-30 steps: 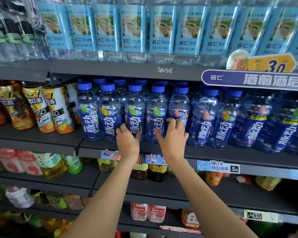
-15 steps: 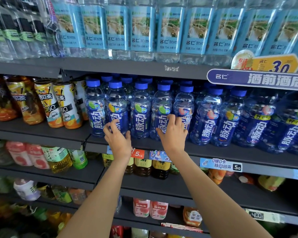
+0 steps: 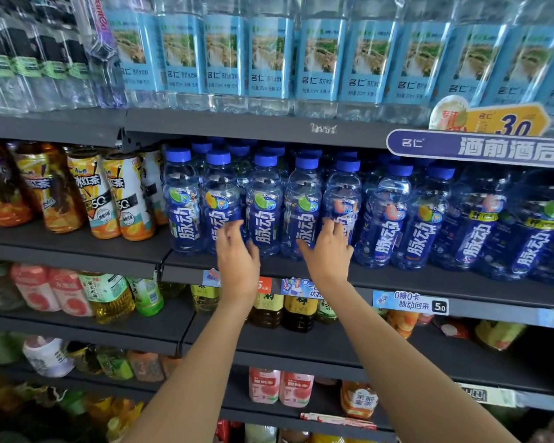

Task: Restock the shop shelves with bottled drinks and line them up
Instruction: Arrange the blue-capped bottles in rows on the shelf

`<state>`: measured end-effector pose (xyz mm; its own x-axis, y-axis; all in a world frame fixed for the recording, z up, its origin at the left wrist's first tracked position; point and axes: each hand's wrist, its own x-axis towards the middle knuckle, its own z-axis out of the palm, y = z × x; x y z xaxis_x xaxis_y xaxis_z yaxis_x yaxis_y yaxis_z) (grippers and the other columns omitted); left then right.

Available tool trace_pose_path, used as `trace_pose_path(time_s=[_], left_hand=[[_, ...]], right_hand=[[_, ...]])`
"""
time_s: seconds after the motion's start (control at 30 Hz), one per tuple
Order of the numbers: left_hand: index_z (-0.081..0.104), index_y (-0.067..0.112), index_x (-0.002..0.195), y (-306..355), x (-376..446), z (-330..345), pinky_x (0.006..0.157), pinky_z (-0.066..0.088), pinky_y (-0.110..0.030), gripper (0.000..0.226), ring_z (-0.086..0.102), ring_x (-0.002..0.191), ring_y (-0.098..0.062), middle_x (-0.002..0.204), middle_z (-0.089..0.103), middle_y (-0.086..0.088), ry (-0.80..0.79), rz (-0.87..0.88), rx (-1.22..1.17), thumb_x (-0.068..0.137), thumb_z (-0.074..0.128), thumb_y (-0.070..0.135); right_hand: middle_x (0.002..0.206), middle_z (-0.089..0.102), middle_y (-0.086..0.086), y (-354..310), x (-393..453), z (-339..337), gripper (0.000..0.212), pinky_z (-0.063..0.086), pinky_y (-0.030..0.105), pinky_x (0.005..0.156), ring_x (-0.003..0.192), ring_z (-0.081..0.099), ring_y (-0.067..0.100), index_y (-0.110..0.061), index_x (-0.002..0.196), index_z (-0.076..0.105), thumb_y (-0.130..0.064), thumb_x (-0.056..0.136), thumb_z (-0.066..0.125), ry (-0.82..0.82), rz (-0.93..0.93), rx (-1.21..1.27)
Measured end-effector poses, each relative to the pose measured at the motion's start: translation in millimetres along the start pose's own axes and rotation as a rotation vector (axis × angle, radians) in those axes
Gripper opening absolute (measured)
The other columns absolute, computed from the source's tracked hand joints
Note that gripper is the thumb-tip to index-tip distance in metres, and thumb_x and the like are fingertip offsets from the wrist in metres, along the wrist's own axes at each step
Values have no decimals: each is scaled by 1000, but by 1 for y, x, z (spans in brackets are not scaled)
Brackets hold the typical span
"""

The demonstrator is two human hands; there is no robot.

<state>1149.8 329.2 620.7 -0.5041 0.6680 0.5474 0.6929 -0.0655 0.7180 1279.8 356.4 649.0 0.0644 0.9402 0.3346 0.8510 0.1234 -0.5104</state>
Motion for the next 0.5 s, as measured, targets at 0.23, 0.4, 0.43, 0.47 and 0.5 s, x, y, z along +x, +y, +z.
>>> trace_pose_path(time_s=[0.23,0.4,0.43,0.47,0.5], left_hand=[[23,0,142,12,13,25,100,37,-39,75,40,128,-31,139,40,-16,-225,-188,44,86,63,30],[26,-2,138,14,18,32,93,42,-37,75,43,123,-31,133,39,-17,-225,-179,197,85,64,34],[28,-2,137,15,19,33,93,42,-37,74,43,122,-31,131,40,-16,-215,-182,210,85,64,35],[30,-2,136,16,20,33,92,43,-37,73,43,121,-31,130,40,-16,-201,-185,212,84,64,36],[33,-2,134,15,22,33,91,43,-37,72,44,119,-31,128,41,-16,-188,-187,211,83,65,37]], right_hand=[[125,56,11,-7,2,20,61,41,43,97,115,54,30,-6,128,39,-44,86,60,-97,187,147],[122,59,11,-17,7,34,61,38,42,98,113,56,30,-4,123,36,-46,84,61,-49,256,155],[122,59,11,-17,7,36,63,37,42,98,113,56,29,-4,125,34,-45,85,61,-27,261,147],[122,59,11,-17,8,38,64,36,41,99,113,56,28,-4,127,32,-44,85,61,1,267,145],[120,60,11,-17,9,39,63,35,40,98,112,57,27,-5,127,31,-43,86,60,27,270,143]])
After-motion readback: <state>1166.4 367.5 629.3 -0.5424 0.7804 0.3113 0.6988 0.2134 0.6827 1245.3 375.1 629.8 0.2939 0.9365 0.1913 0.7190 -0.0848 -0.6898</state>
